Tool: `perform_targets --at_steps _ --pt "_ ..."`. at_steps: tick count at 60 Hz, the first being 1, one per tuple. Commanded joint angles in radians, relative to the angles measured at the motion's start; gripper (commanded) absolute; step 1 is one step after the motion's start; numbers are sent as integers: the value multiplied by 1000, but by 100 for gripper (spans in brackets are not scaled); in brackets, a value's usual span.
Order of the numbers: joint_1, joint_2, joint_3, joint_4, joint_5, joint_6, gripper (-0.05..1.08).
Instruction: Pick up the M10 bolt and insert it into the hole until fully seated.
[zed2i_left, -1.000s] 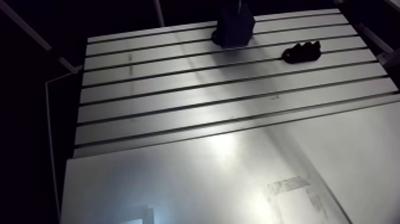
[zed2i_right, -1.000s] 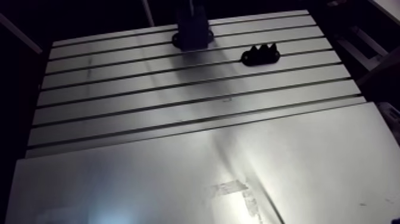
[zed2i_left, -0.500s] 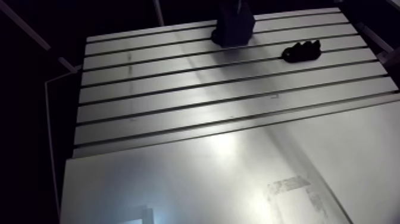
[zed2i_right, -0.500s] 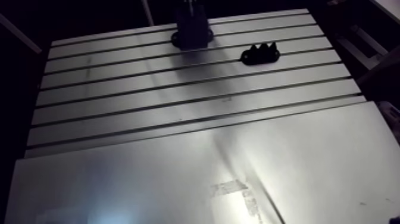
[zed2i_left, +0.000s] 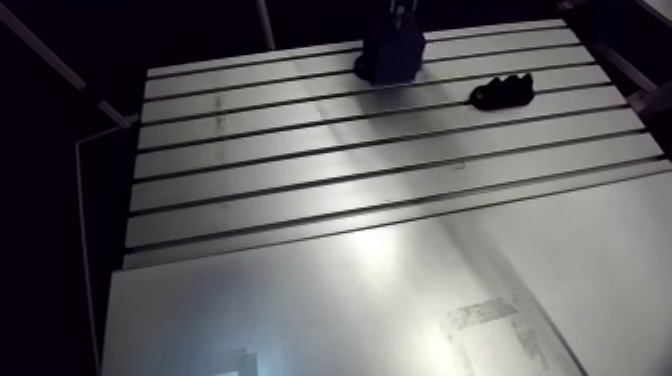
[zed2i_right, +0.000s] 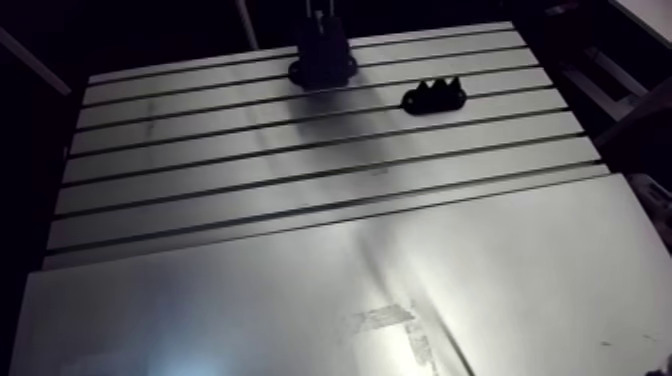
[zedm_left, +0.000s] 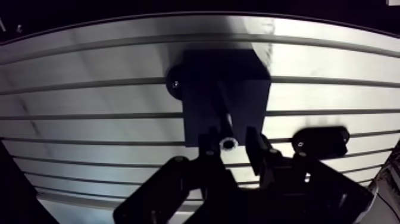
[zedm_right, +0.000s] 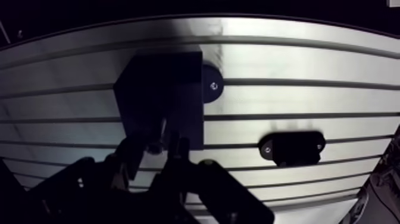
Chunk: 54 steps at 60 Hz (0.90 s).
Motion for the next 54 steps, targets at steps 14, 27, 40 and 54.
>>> perform_targets --at_steps 14,27,40,54 --pt "-10 -109 -59 28 7 -47 0" --pt "-11 -249 -12 54 1 -47 0" --pt "-2 -334 5 92 7 -45 0" --pt "12 -380 4 161 8 -29 0"
